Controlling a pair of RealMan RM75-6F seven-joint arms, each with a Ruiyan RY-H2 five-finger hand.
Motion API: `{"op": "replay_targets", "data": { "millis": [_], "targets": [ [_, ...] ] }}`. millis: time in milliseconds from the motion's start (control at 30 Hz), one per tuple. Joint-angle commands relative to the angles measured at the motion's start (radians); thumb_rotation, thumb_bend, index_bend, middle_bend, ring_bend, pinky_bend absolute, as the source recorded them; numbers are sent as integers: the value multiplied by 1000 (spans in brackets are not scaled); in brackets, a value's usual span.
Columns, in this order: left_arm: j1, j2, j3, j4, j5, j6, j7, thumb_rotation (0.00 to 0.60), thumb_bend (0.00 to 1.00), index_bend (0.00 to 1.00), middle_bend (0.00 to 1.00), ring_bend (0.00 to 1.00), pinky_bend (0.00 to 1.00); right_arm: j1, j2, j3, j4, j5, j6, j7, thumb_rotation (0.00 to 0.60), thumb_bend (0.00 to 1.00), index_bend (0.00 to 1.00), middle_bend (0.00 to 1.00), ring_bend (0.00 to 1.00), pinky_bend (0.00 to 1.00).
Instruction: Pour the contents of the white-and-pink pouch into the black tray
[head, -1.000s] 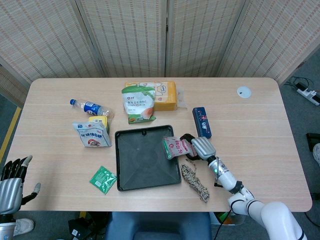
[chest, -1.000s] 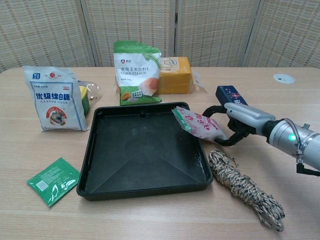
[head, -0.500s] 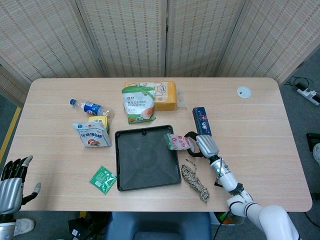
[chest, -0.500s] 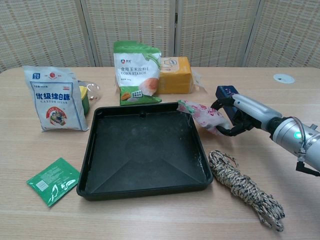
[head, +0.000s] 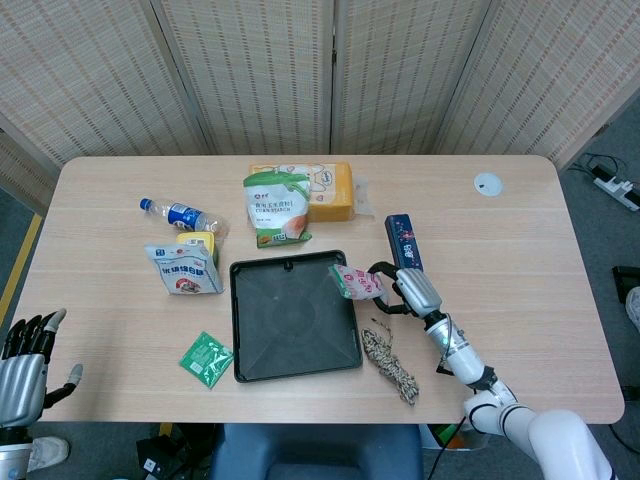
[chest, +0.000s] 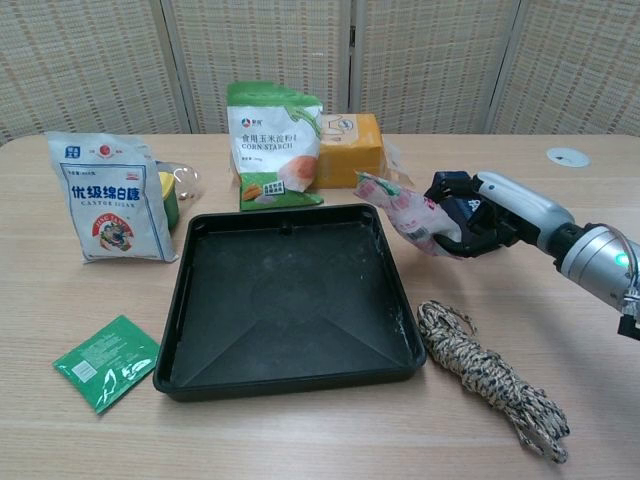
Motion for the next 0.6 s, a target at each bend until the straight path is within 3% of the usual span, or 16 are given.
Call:
{"op": "replay_targets", "data": {
  "millis": [33, 300, 600],
  "targets": [
    [-1, 0, 1, -3, 2, 0, 2, 600, 396, 50, 131, 96, 0, 29, 131, -40, -175, -46, -35, 8, 600, 907, 758, 622, 1000, 1000],
    [2, 2, 5, -9, 9, 5, 3, 600, 396, 50, 131, 96, 0, 146, 429, -66, -582, -52, -259, -68, 600, 908, 758, 630, 1000, 1000],
    [5, 1, 7, -8, 12, 9, -3, 600, 396, 50, 131, 95, 0, 268, 602, -55, -774, 3, -491, -238, 600, 908, 758, 630, 1000, 1000]
  ]
}}
